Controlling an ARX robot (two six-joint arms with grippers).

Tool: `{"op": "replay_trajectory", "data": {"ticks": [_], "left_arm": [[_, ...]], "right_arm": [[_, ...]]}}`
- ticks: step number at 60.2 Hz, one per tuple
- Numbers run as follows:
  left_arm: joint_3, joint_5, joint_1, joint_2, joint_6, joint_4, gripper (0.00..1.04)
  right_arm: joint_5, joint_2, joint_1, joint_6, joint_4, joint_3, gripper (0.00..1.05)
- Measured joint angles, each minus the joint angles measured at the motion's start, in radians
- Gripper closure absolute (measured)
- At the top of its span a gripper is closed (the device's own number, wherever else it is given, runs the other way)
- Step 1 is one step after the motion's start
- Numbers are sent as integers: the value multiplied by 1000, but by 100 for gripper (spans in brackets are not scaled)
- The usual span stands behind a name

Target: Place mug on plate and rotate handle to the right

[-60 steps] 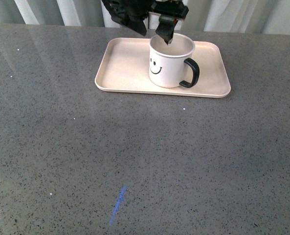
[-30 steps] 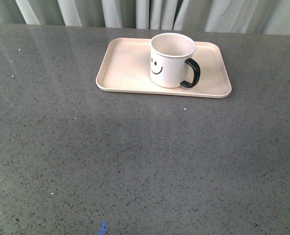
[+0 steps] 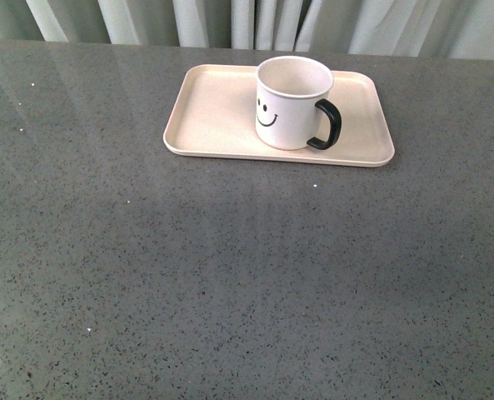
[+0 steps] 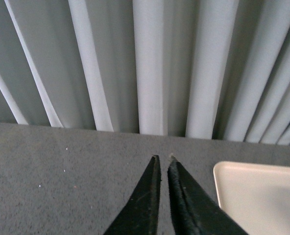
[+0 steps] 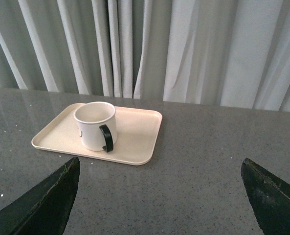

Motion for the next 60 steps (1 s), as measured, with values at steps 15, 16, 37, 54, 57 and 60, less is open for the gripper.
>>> {"op": "replay_trajectory", "data": {"ticks": [15, 16, 37, 54, 57, 60], "left_arm": [[-212, 55, 54, -177, -3, 32, 103], [-229, 58, 59, -193, -3, 32, 103], [-428, 167, 147, -465, -3, -43, 103], [-533, 182, 182, -689, -3, -159, 103], [-543, 182, 182, -743, -4, -207, 103], [-551, 182, 182, -798, -3, -253, 103]], "right_arm": [[0, 0, 0, 0, 0, 0, 9], [0, 0, 0, 0, 0, 0, 9], [0, 0, 0, 0, 0, 0, 9], [0, 0, 0, 0, 0, 0, 9], [0, 0, 0, 0, 0, 0, 9], [0, 0, 0, 0, 0, 0, 9]]}}
